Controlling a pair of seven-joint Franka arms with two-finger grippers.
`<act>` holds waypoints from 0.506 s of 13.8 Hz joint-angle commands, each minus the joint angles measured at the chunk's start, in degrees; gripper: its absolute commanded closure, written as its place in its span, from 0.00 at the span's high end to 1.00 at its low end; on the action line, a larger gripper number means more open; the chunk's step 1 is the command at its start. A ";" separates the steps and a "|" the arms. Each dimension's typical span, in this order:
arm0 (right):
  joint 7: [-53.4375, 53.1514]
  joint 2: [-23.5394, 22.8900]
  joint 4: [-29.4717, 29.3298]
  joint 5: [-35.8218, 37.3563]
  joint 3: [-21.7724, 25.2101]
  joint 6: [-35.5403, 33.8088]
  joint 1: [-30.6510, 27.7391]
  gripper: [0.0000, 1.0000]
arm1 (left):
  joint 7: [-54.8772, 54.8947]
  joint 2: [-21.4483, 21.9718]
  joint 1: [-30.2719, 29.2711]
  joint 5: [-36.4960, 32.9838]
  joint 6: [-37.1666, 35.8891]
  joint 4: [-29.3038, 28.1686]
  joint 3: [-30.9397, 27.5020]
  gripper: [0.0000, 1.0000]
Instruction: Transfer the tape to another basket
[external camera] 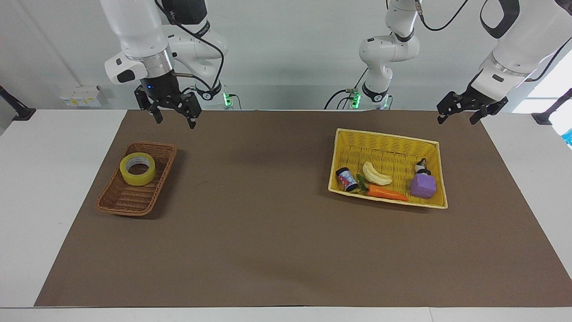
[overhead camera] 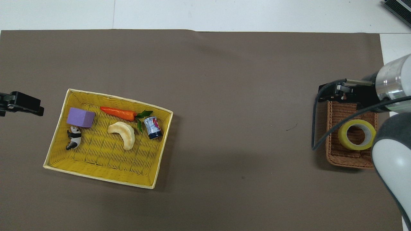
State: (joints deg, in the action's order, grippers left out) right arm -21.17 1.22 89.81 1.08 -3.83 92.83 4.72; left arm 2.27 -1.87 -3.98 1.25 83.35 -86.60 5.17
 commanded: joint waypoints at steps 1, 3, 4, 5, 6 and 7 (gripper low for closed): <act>0.07 1.68 -1.21 1.11 0.57 -3.52 -0.58 1.00 | 0.19 0.90 -0.59 -0.46 1.12 -0.85 0.28 1.00; 4.96 3.43 0.09 0.15 0.75 -4.24 -1.29 1.00 | 0.19 0.81 -0.24 -0.46 1.21 -0.76 0.28 1.00; 7.95 3.88 1.41 -0.29 0.84 -3.63 -1.72 1.00 | 0.28 0.81 -0.15 -0.46 1.21 -0.85 0.28 1.00; 9.81 4.31 2.03 -0.55 0.84 -3.54 -1.82 1.00 | 0.28 0.81 -0.32 -0.46 1.21 -0.76 0.28 1.00; 10.26 4.58 2.65 -1.17 0.84 -3.62 -1.82 1.00 | -0.07 0.81 -0.50 -0.38 1.21 -0.76 0.28 1.00; 10.27 5.10 3.35 -1.26 0.84 -3.54 -1.73 1.00 | 0.01 0.81 -0.50 -0.38 1.21 -0.85 0.28 1.00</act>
State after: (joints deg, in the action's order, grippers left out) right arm -12.95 4.41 90.37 0.94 -2.69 89.18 3.60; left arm 2.27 -1.86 -4.00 1.25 83.61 -86.60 5.19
